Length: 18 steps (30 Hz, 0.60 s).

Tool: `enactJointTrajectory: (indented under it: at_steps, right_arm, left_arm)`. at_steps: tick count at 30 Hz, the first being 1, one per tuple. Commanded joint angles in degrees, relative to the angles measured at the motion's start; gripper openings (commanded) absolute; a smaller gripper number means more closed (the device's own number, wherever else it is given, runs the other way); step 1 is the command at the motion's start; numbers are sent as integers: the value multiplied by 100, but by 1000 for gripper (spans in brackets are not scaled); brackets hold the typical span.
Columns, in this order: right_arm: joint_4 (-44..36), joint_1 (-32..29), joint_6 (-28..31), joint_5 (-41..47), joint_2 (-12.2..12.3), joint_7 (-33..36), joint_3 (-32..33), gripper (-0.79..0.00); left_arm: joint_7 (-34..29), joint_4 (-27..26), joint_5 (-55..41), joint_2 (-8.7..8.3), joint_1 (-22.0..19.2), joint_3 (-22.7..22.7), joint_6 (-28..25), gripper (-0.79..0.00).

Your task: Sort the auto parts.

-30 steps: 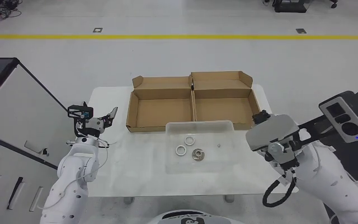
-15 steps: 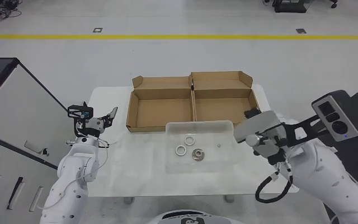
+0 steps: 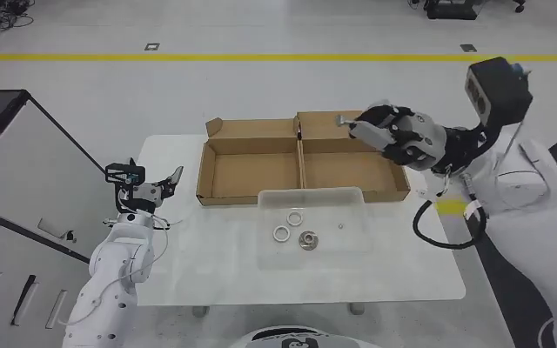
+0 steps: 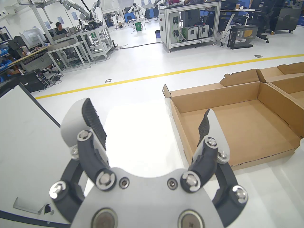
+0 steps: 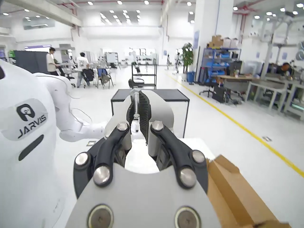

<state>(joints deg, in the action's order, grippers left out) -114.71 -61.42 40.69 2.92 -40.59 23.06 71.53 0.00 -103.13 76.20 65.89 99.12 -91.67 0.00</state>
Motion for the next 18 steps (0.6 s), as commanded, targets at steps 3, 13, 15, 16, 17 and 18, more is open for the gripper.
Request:
enactJointTrajectory:
  at_steps: [3,13,15,16,17,18]
  right_arm:
    - [238,277,-675,129,28,1093,15,-785]
    - [599,727,-2140,-470,42,2827,-183,-785]
    - [683,796,-2280,-714,49,3107,-210,-785]
    - [726,838,-2322,-859,52,3238,-227,-785]
    - [784,881,-2375,-1010,54,3364,-251,-785]
    - [829,932,-2408,-1122,52,3486,-287,-785]
  left_arm:
    - [0,0,0,0,0,0,0,0]
    - [0,0,0,0,0,0,0,0]
    - [0,0,0,0,0,0,0,0]
    - [0,0,0,0,0,0,0,0]
    - [0,0,0,0,0,0,0,0]
    - [0,0,0,0,0,0,0,0]
